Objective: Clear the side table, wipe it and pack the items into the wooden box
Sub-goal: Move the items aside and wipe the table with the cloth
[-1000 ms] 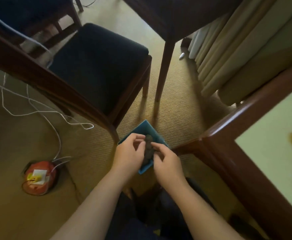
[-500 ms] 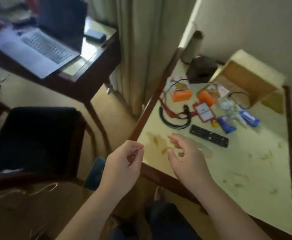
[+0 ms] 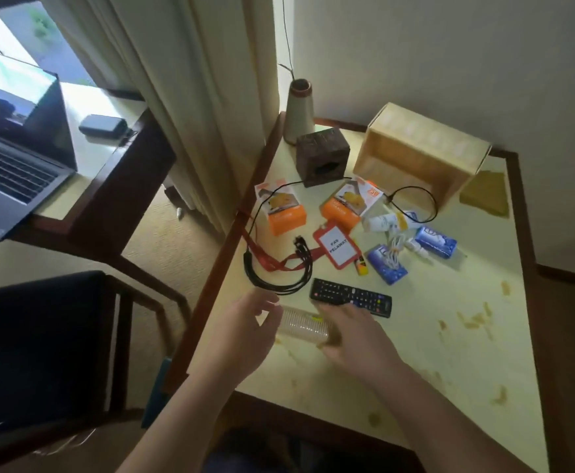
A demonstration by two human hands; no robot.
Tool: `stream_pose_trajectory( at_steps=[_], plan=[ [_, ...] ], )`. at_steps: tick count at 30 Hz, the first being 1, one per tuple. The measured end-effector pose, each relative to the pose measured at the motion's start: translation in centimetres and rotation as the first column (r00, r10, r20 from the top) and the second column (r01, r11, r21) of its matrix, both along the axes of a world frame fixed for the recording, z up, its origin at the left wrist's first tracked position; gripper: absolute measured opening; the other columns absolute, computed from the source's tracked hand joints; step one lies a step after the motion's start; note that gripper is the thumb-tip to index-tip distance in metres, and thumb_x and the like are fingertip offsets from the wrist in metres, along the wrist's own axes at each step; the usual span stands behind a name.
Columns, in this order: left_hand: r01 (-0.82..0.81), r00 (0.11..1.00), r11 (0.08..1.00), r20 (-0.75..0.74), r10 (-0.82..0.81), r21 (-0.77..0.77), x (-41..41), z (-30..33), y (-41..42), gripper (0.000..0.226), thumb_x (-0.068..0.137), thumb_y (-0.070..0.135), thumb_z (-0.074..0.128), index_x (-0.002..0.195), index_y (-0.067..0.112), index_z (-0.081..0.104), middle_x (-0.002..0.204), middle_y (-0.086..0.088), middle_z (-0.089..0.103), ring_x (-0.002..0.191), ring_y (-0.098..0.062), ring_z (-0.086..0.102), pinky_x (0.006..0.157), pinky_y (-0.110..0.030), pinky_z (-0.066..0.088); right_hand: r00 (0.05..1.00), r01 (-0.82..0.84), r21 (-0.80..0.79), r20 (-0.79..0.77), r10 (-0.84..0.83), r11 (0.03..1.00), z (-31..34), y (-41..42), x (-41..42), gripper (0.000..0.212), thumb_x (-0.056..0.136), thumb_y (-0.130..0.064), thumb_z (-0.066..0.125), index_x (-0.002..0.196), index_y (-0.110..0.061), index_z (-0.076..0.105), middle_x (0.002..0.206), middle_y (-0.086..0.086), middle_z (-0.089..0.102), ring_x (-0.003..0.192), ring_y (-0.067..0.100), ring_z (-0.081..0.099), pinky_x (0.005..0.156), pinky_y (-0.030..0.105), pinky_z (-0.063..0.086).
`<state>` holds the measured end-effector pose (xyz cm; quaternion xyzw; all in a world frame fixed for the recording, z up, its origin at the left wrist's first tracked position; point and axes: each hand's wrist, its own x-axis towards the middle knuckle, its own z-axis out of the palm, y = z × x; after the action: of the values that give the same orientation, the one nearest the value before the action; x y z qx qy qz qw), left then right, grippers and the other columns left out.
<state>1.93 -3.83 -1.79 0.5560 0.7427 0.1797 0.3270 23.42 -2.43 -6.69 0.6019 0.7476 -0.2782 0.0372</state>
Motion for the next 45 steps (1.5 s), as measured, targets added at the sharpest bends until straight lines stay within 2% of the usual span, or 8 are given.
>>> stream_pose_trajectory(
  at_steps=[6, 9, 15, 24, 28, 34, 38, 45],
  plan=[
    [0.041, 0.994, 0.997, -0.099, -0.047, -0.065, 0.1, -1.8, 3.3, 0.026, 0.104, 0.035, 0.057, 0.130, 0.035, 0.062, 0.121, 0.018, 0.063, 0.108, -0.001, 0.058, 0.085, -0.017, 0.046, 0.995, -0.096, -0.070, -0.047, 0.093, 0.993, -2.3, 1.1, 1.8, 0.068, 0.082, -0.033, 0.073, 0.143, -0.042, 0.044, 0.132, -0.012, 0.057, 0.119, 0.011, 0.054, 0.098, 0.029, 0.049],
    [0.063, 0.991, 0.994, -0.109, -0.073, -0.087, 0.1, -2.9, 5.1, 0.027, 0.106, 0.034, 0.051, 0.130, 0.035, 0.063, 0.126, 0.015, 0.064, 0.121, -0.009, 0.059, 0.101, -0.031, 0.052, 0.992, -0.014, -0.096, -0.129, 0.001, 0.995, -1.6, 1.8, 2.9, 0.061, 0.085, -0.031, 0.071, 0.141, -0.046, 0.051, 0.125, -0.016, 0.059, 0.112, 0.007, 0.058, 0.093, 0.026, 0.050],
    [0.192, 0.963, 0.977, -0.175, -0.205, -0.088, 0.3, -4.5, 7.0, 0.031, 0.105, 0.038, 0.053, 0.134, 0.033, 0.062, 0.130, 0.007, 0.064, 0.121, -0.018, 0.053, 0.104, -0.038, 0.050, 0.935, 0.213, -0.060, -0.276, -0.222, 0.975, 3.4, 5.8, 6.9, 0.069, 0.080, -0.037, 0.082, 0.142, -0.047, 0.053, 0.125, -0.024, 0.062, 0.105, -0.001, 0.063, 0.091, 0.028, 0.053],
    [0.276, 0.895, 0.940, -0.304, -0.328, -0.201, 0.3, -6.5, 8.0, 0.054, 0.096, 0.050, 0.066, 0.146, 0.036, 0.051, 0.157, 0.005, 0.044, 0.145, -0.023, 0.037, 0.118, -0.042, 0.041, 0.951, 0.309, 0.178, -0.073, -0.300, 0.934, 5.1, 18.5, 9.0, 0.050, 0.087, -0.032, 0.077, 0.134, -0.037, 0.060, 0.109, -0.005, 0.060, 0.092, 0.018, 0.062, 0.065, 0.031, 0.046],
    [0.287, 0.853, 0.929, -0.378, -0.359, -0.236, 0.3, -7.6, 8.1, 0.060, 0.095, 0.045, 0.068, 0.150, 0.033, 0.046, 0.158, 0.001, 0.042, 0.147, -0.025, 0.036, 0.120, -0.043, 0.040, 0.939, 0.315, 0.200, 0.078, -0.336, 0.928, 3.1, 22.6, 9.1, 0.048, 0.087, -0.034, 0.074, 0.133, -0.033, 0.059, 0.107, 0.003, 0.055, 0.102, 0.029, 0.060, 0.080, 0.045, 0.058],
    [0.254, 0.864, 0.949, -0.396, -0.310, -0.187, 0.3, -8.7, 8.1, 0.061, 0.096, 0.045, 0.067, 0.151, 0.036, 0.043, 0.153, 0.002, 0.045, 0.143, -0.022, 0.039, 0.118, -0.039, 0.042, 0.896, 0.331, 0.289, 0.204, -0.396, 0.898, 0.8, 26.1, 9.7, 0.039, 0.091, -0.020, 0.069, 0.126, -0.018, 0.053, 0.116, 0.010, 0.055, 0.114, 0.034, 0.052, 0.087, 0.044, 0.049],
    [0.298, 0.873, 0.946, -0.363, -0.325, -0.130, 0.2, -9.1, 8.4, 0.042, 0.101, 0.041, 0.060, 0.142, 0.036, 0.051, 0.147, 0.004, 0.048, 0.128, -0.017, 0.045, 0.108, -0.031, 0.046, 0.865, 0.404, 0.271, 0.196, -0.461, 0.874, -0.2, 27.9, 10.2, 0.032, 0.094, -0.018, 0.068, 0.121, -0.014, 0.051, 0.124, 0.013, 0.055, 0.122, 0.035, 0.050, 0.095, 0.043, 0.045],
    [0.377, 0.856, 0.925, -0.359, -0.371, -0.057, 0.2, -9.8, 9.9, 0.038, 0.100, 0.033, 0.063, 0.137, 0.039, 0.061, 0.149, 0.005, 0.050, 0.123, -0.017, 0.049, 0.104, -0.032, 0.051, 0.879, 0.436, 0.195, 0.118, -0.462, 0.879, -1.7, 28.6, 11.0, 0.064, 0.097, -0.024, 0.066, 0.155, -0.018, 0.039, 0.137, 0.014, 0.056, 0.127, 0.035, 0.052, 0.102, 0.046, 0.046]
  ],
)
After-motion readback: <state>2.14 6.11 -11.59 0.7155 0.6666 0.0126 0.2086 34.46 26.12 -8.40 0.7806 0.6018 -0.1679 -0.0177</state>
